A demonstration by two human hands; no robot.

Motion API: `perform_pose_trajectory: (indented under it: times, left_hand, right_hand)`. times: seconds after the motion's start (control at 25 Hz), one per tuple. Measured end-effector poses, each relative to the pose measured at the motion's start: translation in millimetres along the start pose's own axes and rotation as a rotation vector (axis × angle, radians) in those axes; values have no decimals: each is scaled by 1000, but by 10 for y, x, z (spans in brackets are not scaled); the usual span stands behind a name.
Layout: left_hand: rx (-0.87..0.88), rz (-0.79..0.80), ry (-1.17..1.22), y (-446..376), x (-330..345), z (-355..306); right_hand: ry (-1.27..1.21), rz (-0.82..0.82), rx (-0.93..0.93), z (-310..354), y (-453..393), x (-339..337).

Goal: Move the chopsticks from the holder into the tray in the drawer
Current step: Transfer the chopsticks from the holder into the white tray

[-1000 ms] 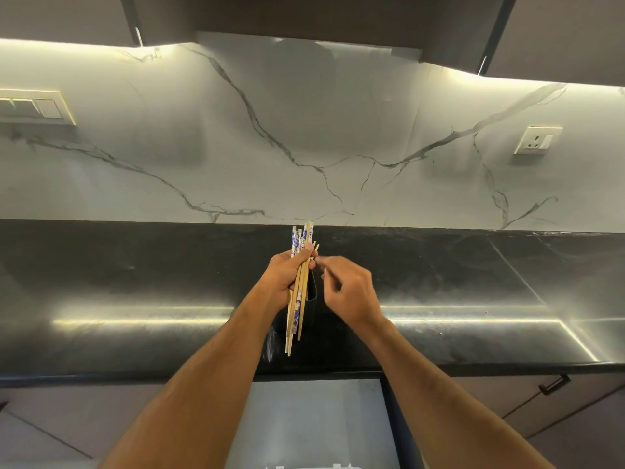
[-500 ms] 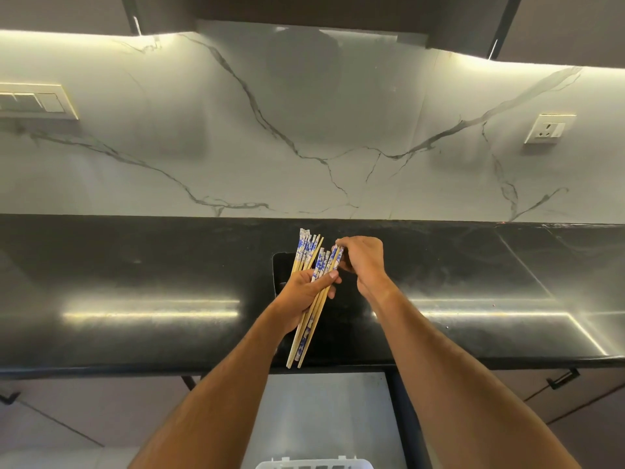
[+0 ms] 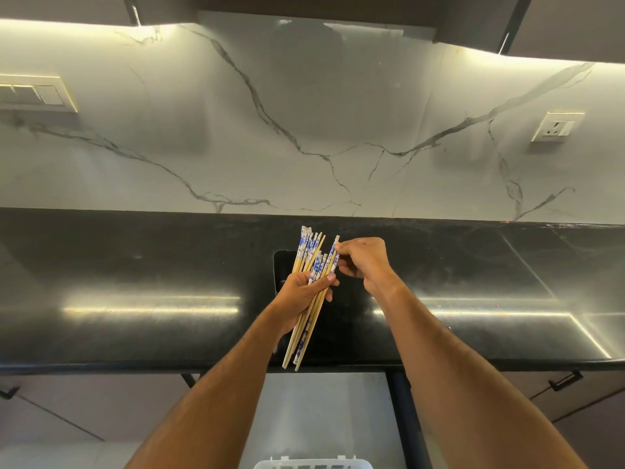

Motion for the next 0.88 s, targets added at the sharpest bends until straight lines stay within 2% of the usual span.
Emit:
perform_pose_trajectory:
  times: [0.12, 0.24, 0.52, 0.64, 0.72, 0.88]
  left_hand:
    - [-28, 0, -8, -1, 12, 43]
    - [-75, 10, -54, -1, 37, 122]
    - [-110, 13, -49, 5, -28, 178]
    - [-137, -46, -8, -6, -148, 270]
    - [-140, -115, 95, -41, -208, 302]
    - [-108, -296, 471, -196, -253, 207]
  right_hand:
    - [-13, -39, 15, 2, -42, -32]
    - [-125, -170, 13, 26, -87, -147]
    - [-294, -516, -229, 532, -159, -645]
    - [-358, -667, -375, 756, -70, -941]
    - [-393, -652, -414, 760, -55, -1001]
    - [-437, -422, -337, 343, 22, -675]
Point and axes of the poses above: each hand's wrist, its own y-axis away from the middle knuckle, its own x-axis out of the palm, z = x × y, the point moved 9 cm from there along -y, towards the middle knuckle, and after that the axes turned 3 degrees about -x, right-handed, at the moved point
